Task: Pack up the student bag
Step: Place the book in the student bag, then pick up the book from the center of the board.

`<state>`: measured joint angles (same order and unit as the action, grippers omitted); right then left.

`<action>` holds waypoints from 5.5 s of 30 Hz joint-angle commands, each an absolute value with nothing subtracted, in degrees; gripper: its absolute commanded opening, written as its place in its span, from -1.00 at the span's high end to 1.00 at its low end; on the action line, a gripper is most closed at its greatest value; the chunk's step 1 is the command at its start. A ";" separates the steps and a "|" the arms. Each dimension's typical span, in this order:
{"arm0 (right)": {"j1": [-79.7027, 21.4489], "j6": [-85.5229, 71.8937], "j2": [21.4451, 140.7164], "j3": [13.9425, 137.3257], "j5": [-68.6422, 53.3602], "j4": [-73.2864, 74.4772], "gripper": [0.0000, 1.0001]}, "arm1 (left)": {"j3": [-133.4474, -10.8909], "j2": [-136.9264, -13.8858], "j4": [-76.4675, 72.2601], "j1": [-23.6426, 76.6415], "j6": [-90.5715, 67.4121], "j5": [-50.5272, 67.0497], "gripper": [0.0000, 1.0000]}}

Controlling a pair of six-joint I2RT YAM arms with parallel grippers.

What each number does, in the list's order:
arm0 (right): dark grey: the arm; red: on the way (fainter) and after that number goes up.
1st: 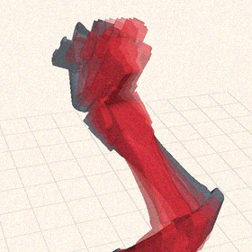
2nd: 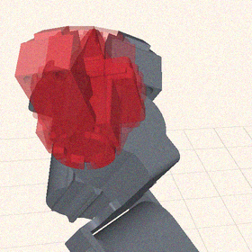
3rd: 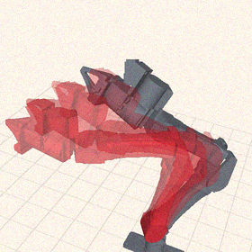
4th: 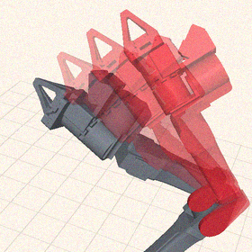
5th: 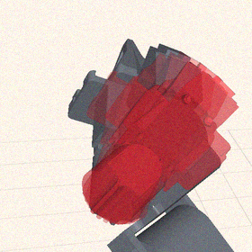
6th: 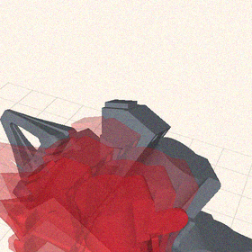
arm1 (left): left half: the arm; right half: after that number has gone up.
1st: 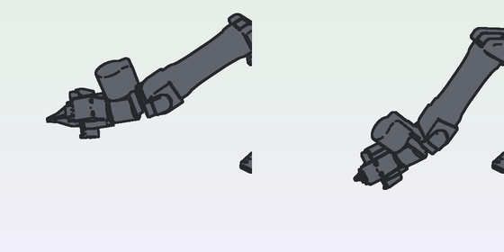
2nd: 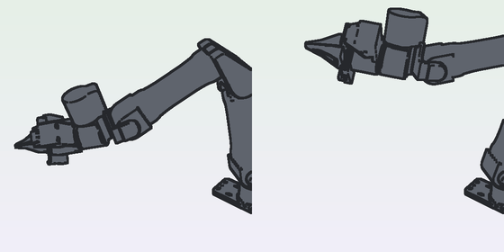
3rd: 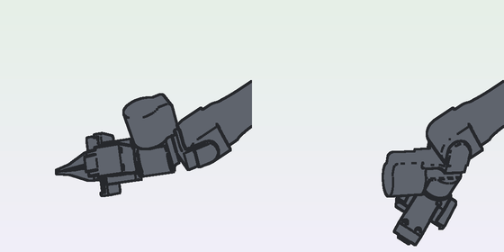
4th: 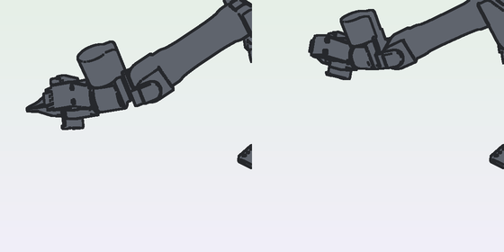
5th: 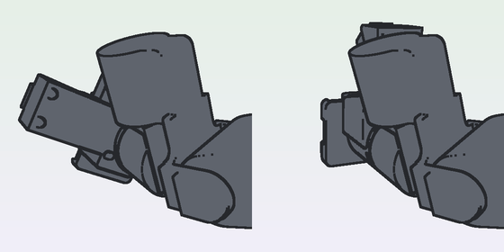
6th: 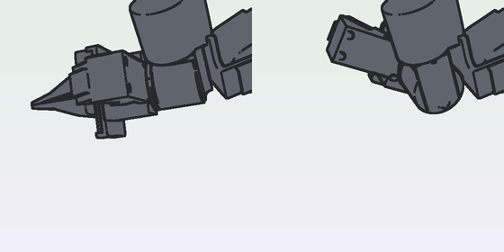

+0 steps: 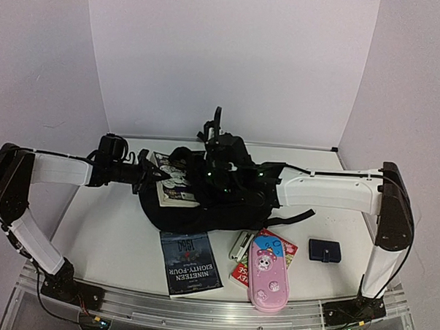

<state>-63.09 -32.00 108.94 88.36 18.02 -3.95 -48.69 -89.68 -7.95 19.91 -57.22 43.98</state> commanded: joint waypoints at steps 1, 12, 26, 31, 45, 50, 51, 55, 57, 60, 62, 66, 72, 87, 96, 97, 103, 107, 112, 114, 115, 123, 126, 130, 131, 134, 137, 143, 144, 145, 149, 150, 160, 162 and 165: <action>-63.72 -32.59 108.37 89.24 17.70 -10.81 1.00 | -50.79 -92.25 -15.43 22.93 -59.31 43.91 1.00; -63.76 -32.96 109.52 90.18 16.83 -11.89 1.00 | -58.48 -100.62 -22.45 28.92 -63.74 44.43 1.00; -63.66 -31.67 106.00 86.42 18.38 -12.37 1.00 | -65.08 -114.87 -44.01 30.59 -68.10 57.21 1.00; -63.66 -30.02 105.60 85.35 18.63 -11.54 1.00 | -68.94 -119.43 -39.65 30.92 -63.18 58.80 0.96; -63.55 -31.64 105.46 83.59 28.07 -6.43 1.00 | -71.98 -113.91 -11.83 31.29 -41.87 46.71 -0.25; -62.03 -34.91 107.19 83.27 30.52 -3.55 1.00 | -65.54 -102.30 -4.43 31.29 -36.79 37.32 -0.50; -61.55 -35.39 107.48 83.02 30.54 -3.33 1.00 | -63.99 -99.80 -2.96 31.27 -36.10 35.48 -0.54; -59.60 -36.74 108.41 82.36 30.30 -2.77 1.00 | -59.53 -91.65 5.35 31.20 -33.47 28.97 -0.66; -58.44 -37.06 108.76 82.11 29.71 -2.65 1.00 | -58.19 -88.62 9.72 31.22 -32.57 26.20 -0.67; -57.04 -36.05 109.46 82.25 27.79 -2.65 1.00 | -55.63 -84.02 14.07 31.20 -32.59 23.85 -0.68; -56.45 -34.22 110.04 82.93 25.15 -2.66 1.00 | -53.82 -81.46 15.75 31.20 -33.76 23.49 -0.68; -56.38 -31.57 109.29 83.12 18.89 -2.55 0.79 | -48.94 -76.50 16.51 31.24 -38.21 23.30 -0.64; -57.42 -30.40 103.20 77.18 4.89 -2.54 -0.44 | -38.54 -69.59 15.33 31.29 -46.23 24.56 -0.61; -64.13 -49.84 99.50 55.41 -10.24 -10.87 -0.34 | -25.03 -70.73 2.98 34.77 -58.79 32.08 -0.51; -64.36 -53.30 104.51 53.31 -10.41 -11.87 -0.25 | -25.43 -78.16 -1.81 37.42 -59.73 32.59 -0.30; -64.34 -53.49 105.27 53.42 -10.66 -11.94 -0.25 | -25.45 -78.73 -2.29 37.53 -59.79 32.89 -0.28; -64.38 -53.76 107.96 54.51 -11.33 -12.28 -0.24 | -26.95 -83.52 -4.31 38.94 -60.01 34.02 -0.22; -64.43 -54.01 109.56 55.18 -13.50 -13.43 -0.22 | -27.29 -86.07 -6.46 39.37 -60.36 35.35 -0.18; -64.37 -56.33 112.15 55.03 -18.05 -17.89 -0.18 | -26.93 -86.89 -10.25 39.88 -61.36 37.21 -0.04; -64.39 -57.09 112.83 55.03 -19.21 -19.28 -0.17 | -27.10 -85.70 -10.36 40.07 -61.16 36.94 0.02; -64.38 -57.39 113.11 55.11 -19.72 -19.96 -0.16 | -27.13 -84.96 -10.38 40.10 -61.01 36.78 0.05; -64.41 -58.52 113.83 55.49 -20.58 -21.63 -0.13 | -28.84 -79.30 -1.99 40.19 -59.22 32.70 0.63; -64.41 -58.45 112.71 55.09 -19.57 -21.55 -0.13 | -29.57 -74.74 6.49 40.17 -58.39 29.09 0.92; -64.39 -57.39 108.63 53.95 -16.53 -21.18 -0.21 | -31.35 -66.70 15.88 40.05 -57.23 24.16 1.00; -64.39 -56.89 107.12 53.57 -15.47 -21.00 -0.26 | -32.36 -64.98 18.47 39.98 -56.66 23.24 1.00; -64.34 -54.52 102.32 52.94 -12.65 -19.91 -0.43 | -36.88 -60.17 27.15 39.66 -53.80 20.57 1.00; -63.95 -51.84 97.80 53.38 -11.27 -18.61 -0.58 | -42.64 -55.94 34.82 38.97 -49.77 18.87 1.00; -60.61 -46.71 91.56 54.96 -15.51 -18.37 -0.77 | -53.84 -50.63 42.12 37.02 -40.62 20.10 1.00; -60.21 -45.44 90.95 55.66 -16.90 -18.37 -0.80 | -55.37 -49.92 41.96 36.92 -39.25 20.98 0.99; -59.94 -44.34 90.40 56.40 -18.06 -18.37 -0.83 | -56.63 -49.30 41.18 36.87 -38.09 22.22 0.99; -59.85 -40.95 89.40 59.60 -22.32 -18.79 -0.89 | -60.48 -48.16 37.10 36.80 -34.70 26.56 0.99; -59.84 -40.50 89.24 60.15 -23.18 -19.02 -0.89 | -61.40 -48.31 36.31 36.77 -33.96 27.52 1.00; -59.85 -41.30 90.55 61.18 -32.53 -27.32 -0.68 | -63.13 -49.74 24.36 36.74 -33.25 36.05 1.00; -59.85 -43.04 90.93 60.78 -34.62 -31.48 -0.47 | -62.80 -50.33 22.86 36.71 -33.65 36.79 0.99; -59.84 -45.28 91.14 60.25 -36.34 -36.97 0.03 | -61.69 -50.81 20.42 36.74 -34.45 37.37 1.00</action>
